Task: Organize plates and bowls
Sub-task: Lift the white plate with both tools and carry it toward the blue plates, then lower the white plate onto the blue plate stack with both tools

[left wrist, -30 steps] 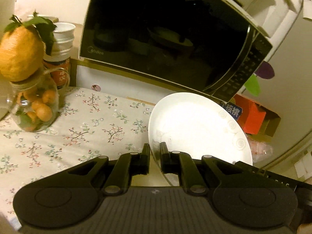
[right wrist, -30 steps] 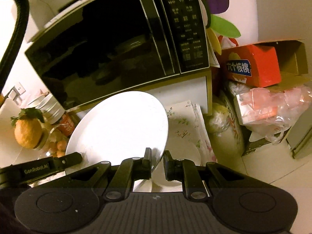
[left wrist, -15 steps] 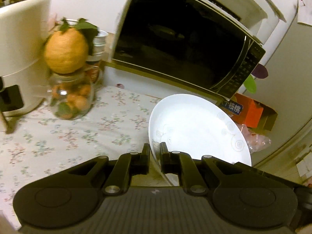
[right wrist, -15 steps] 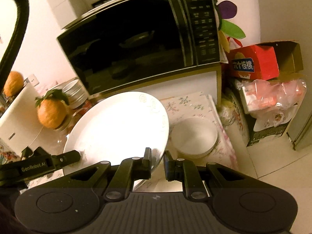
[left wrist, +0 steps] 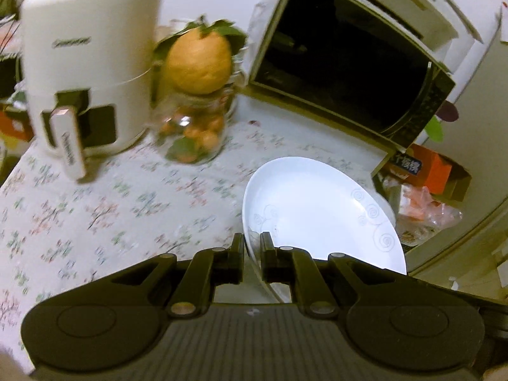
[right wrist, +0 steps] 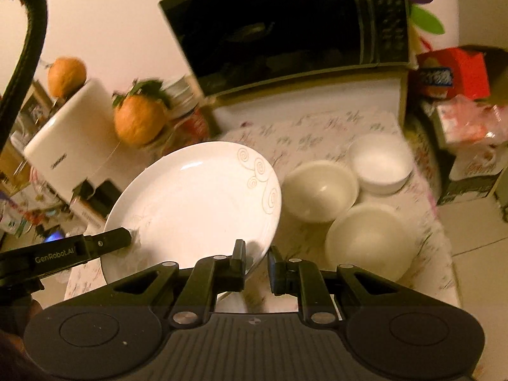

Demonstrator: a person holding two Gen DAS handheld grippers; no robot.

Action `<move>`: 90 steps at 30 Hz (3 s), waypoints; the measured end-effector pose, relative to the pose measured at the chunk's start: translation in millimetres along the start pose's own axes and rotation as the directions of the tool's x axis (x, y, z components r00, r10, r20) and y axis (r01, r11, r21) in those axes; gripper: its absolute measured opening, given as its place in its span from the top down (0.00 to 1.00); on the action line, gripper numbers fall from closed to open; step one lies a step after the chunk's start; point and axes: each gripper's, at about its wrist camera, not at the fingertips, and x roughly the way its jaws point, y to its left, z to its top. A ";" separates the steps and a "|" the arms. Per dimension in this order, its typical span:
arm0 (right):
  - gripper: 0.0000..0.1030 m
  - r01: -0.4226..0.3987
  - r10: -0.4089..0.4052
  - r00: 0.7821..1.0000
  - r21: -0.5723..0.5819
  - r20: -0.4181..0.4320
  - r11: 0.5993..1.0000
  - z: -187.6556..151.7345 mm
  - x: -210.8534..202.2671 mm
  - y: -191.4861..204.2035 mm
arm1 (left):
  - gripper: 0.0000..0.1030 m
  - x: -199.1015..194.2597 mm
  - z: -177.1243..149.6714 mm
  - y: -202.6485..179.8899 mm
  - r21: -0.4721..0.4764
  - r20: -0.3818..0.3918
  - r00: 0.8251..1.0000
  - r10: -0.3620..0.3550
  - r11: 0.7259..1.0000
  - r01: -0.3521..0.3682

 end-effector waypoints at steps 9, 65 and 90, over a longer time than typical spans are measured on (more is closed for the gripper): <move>0.86 -0.044 0.041 0.995 -0.023 -0.092 0.999 -31.1 30.2 22.1 | 0.92 6.6 -23.8 38.9 -0.050 -0.068 0.997 0.040 0.998 -0.044; 0.84 0.008 -0.042 0.957 -0.119 -0.287 0.993 -75.5 64.6 47.6 | 0.91 23.5 -73.0 59.5 0.059 -0.160 0.970 0.181 0.983 -0.174; 0.84 0.082 -0.127 0.962 -0.186 -0.242 0.979 -79.3 66.2 58.4 | 0.91 28.7 -79.9 41.3 0.168 -0.102 0.956 0.276 0.952 -0.257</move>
